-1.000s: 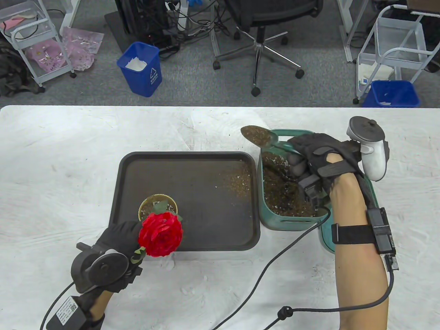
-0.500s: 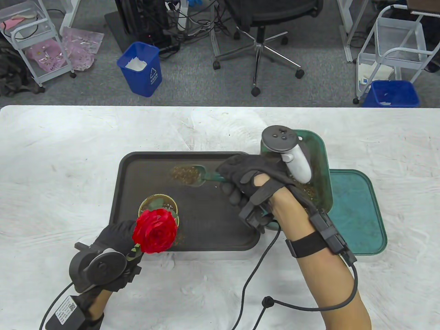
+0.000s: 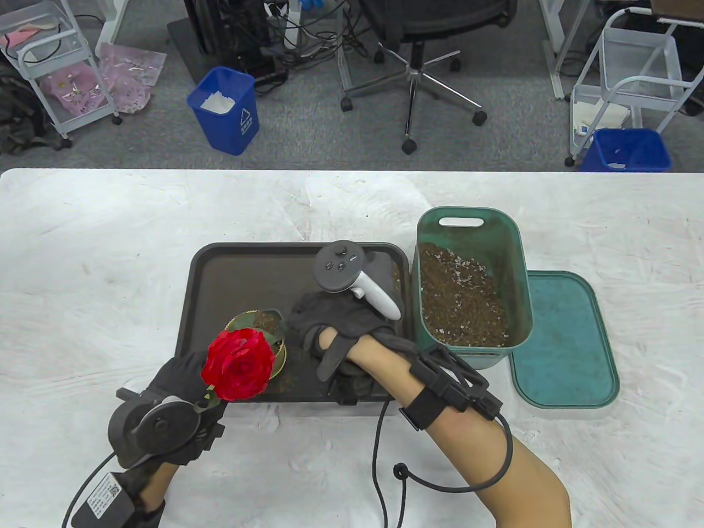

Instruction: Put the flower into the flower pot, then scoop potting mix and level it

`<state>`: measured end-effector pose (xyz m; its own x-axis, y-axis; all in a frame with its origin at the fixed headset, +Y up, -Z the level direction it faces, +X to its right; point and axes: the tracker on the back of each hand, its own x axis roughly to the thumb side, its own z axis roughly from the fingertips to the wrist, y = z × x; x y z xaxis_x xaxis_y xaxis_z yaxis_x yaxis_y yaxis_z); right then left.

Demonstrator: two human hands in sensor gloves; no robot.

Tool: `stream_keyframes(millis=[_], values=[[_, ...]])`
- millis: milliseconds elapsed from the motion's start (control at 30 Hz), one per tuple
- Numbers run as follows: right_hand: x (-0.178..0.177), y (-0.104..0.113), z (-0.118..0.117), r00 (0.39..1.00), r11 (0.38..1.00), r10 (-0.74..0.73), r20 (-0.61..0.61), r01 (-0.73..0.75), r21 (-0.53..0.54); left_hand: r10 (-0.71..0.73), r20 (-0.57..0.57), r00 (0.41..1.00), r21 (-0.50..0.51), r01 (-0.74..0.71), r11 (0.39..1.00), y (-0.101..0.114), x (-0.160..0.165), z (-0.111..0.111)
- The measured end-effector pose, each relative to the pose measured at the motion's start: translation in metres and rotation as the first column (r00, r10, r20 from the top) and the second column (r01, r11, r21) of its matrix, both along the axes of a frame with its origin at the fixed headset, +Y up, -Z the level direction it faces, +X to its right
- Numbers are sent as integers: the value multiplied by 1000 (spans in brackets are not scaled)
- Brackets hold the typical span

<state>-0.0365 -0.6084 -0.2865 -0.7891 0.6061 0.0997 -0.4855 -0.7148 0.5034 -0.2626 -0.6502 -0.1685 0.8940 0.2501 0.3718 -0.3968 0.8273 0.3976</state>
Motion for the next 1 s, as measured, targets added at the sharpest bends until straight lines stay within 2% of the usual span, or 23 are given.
stream_keyframes(millis=[167, 300, 467, 567, 767, 900, 1000], values=[[-19, 7, 19, 987, 968, 153, -56, -139, 209, -5, 1, 1000, 2, 5, 1000, 0, 0, 0], [-30, 18, 36, 952, 888, 295, -77, -244, 389, -8, 2, 1000, 2, 8, 1000, 0, 0, 0], [-30, 35, 53, 917, 783, 395, -60, -301, 545, -5, -2, 1000, 1, 5, 1000, 0, 0, 0], [-14, 51, 53, 923, 754, 385, -7, -310, 579, -3, -3, 1000, 0, 3, 1000, 0, 0, 0], [47, 90, 36, 927, 728, 320, 193, -371, 576, -11, 5, 1000, 3, 11, 1000, 0, 1, 1], [101, 118, 21, 906, 739, 223, 359, -397, 544, -12, 4, 1000, 4, 12, 1000, -1, 2, 1], [138, 129, 9, 865, 749, 167, 473, -423, 510, -9, 0, 1000, 2, 9, 1000, -1, 1, 1]])
